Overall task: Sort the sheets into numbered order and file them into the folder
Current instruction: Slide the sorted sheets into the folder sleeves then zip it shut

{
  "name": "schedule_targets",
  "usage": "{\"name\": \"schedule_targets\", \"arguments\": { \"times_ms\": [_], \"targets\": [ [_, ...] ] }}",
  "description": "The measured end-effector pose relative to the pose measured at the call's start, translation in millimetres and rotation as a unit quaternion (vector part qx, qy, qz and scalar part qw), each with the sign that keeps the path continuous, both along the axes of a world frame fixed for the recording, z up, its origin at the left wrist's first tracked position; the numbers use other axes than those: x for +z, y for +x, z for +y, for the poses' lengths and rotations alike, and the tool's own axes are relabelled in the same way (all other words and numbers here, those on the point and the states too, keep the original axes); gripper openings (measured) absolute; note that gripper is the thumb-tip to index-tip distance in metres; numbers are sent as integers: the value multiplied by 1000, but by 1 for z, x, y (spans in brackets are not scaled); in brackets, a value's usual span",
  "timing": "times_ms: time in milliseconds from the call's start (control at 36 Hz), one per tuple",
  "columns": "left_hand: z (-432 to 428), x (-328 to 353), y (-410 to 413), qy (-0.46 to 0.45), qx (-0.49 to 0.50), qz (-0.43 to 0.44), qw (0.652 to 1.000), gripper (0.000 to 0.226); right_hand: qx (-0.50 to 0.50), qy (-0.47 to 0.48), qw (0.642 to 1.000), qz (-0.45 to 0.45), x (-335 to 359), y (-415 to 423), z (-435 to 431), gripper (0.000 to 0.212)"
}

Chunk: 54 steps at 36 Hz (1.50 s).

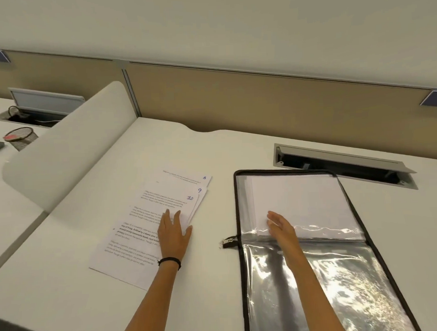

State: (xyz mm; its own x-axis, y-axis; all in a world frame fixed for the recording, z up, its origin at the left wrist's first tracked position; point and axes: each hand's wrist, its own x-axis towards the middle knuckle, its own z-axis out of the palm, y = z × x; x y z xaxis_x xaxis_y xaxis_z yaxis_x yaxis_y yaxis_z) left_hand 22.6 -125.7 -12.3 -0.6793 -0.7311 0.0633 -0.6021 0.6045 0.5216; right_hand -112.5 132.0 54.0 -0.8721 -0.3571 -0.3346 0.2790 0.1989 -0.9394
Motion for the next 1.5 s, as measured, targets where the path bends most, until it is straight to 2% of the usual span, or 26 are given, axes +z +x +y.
{"name": "schedule_targets", "arguments": {
  "times_ms": [306,556,778,1056,1167,1278,1361,1500],
  "targets": [
    [-15,-2,3,-7,-13,22,1000,50,88,32,996,1,-7,29,-84,32],
    [-16,-2,6,-23,-14,51,998,37,113,31,991,-63,-16,48,-146,33],
    [-14,-6,6,-77,-16,62,995,31,55,4,987,-148,-23,57,-182,32],
    [-17,-10,8,-71,-19,70,995,27,-21,-16,985,-172,-28,53,-203,23],
    [-18,-12,8,-72,-19,77,994,28,-27,-10,987,-159,-28,53,-208,30],
    [-19,-12,8,-72,-23,75,994,29,8,27,992,-120,-32,53,-216,32],
    [-19,-14,8,-79,-26,66,994,34,36,76,994,-63,-33,53,-222,27],
    [-18,-15,10,-72,-23,66,995,40,27,121,992,6,-29,53,-225,15]
  ]
}}
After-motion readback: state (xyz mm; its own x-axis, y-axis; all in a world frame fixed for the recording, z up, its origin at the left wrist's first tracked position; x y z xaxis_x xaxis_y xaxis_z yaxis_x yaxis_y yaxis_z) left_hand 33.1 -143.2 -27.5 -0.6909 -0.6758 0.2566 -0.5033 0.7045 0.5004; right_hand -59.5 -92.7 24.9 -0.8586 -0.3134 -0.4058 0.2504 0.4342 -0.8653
